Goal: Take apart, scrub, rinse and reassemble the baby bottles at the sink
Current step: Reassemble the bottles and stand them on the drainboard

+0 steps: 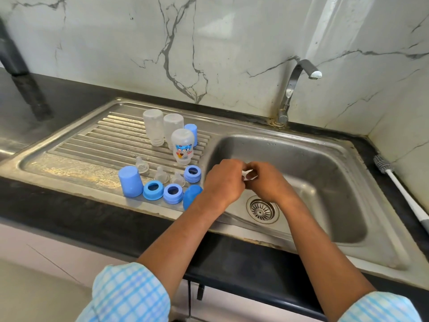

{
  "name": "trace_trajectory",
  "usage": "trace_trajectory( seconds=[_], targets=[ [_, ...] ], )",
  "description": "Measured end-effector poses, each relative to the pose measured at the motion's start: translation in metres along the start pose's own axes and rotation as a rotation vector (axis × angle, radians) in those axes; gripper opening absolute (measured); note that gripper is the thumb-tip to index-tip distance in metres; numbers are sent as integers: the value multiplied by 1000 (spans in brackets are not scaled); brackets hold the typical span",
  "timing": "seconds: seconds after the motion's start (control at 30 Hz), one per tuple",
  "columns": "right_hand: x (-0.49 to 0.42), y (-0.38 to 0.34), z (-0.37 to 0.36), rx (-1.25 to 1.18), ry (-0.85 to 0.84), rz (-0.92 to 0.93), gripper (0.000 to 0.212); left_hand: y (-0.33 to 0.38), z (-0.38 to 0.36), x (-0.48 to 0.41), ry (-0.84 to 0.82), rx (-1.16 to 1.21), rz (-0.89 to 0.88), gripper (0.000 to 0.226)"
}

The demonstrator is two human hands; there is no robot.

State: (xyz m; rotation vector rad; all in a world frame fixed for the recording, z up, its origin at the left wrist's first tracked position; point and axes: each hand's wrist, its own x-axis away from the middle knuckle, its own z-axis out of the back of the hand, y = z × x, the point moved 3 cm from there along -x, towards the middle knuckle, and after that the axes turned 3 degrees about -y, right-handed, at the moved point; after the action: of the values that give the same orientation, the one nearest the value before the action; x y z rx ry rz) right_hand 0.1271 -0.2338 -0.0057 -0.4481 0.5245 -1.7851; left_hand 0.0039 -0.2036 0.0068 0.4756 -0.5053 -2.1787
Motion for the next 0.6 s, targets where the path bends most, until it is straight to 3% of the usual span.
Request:
trace_trajectory(
  seconds=[0.13, 0.33, 0.43, 0.6],
  targets=[
    [0, -12, 25, -21, 190, 45, 31, 3, 3, -6, 72, 25, -8, 26],
    [-16, -55, 28, -8, 222, 154, 39, -7, 1, 7, 24, 53, 80, 24],
    [-24, -80, 22, -20, 206, 213, 33, -5, -1, 15, -33, 39, 41, 21],
    [-29, -119, -8, 103, -4, 321, 31, 2, -12, 33, -175, -140, -6, 27]
  ],
)
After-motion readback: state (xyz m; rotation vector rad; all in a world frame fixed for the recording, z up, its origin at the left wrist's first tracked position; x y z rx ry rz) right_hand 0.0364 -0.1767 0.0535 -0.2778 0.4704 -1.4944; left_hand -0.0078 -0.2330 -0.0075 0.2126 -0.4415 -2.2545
